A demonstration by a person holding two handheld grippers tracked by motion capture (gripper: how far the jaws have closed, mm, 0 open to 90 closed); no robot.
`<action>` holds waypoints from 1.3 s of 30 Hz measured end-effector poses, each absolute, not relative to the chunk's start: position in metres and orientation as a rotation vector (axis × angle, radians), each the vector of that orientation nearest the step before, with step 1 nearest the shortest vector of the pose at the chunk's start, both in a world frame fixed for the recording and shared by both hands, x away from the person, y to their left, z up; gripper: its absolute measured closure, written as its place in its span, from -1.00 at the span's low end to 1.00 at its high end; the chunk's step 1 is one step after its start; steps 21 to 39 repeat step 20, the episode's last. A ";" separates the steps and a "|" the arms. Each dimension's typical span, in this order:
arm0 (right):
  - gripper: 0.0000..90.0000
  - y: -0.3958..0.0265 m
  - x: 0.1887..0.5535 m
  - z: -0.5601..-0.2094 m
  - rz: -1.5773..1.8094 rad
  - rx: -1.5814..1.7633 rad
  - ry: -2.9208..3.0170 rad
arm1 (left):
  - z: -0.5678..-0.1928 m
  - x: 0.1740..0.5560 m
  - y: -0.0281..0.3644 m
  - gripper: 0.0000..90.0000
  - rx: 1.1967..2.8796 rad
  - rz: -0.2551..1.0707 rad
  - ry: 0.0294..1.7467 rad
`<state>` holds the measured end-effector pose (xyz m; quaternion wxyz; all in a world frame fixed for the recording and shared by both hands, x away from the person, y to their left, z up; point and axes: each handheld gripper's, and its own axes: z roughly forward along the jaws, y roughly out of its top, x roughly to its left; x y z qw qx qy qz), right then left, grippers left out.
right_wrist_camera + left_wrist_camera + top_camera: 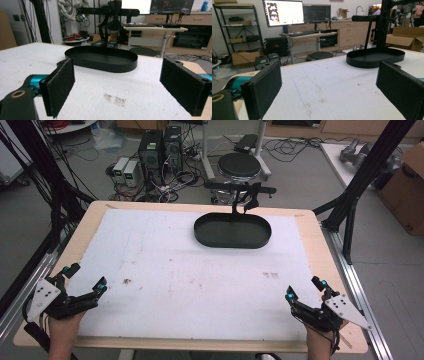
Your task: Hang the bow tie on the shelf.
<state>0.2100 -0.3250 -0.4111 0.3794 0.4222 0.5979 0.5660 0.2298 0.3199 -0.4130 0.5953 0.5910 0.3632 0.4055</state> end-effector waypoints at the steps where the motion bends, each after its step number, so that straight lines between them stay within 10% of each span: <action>1: -0.74 -0.325 0.210 -0.411 1.450 1.076 1.523 | -0.413 0.230 0.320 -0.85 1.372 0.942 0.844; 39: -0.74 -0.323 0.211 -0.410 1.481 1.034 1.543 | -0.411 0.229 0.320 -0.85 1.364 0.941 0.838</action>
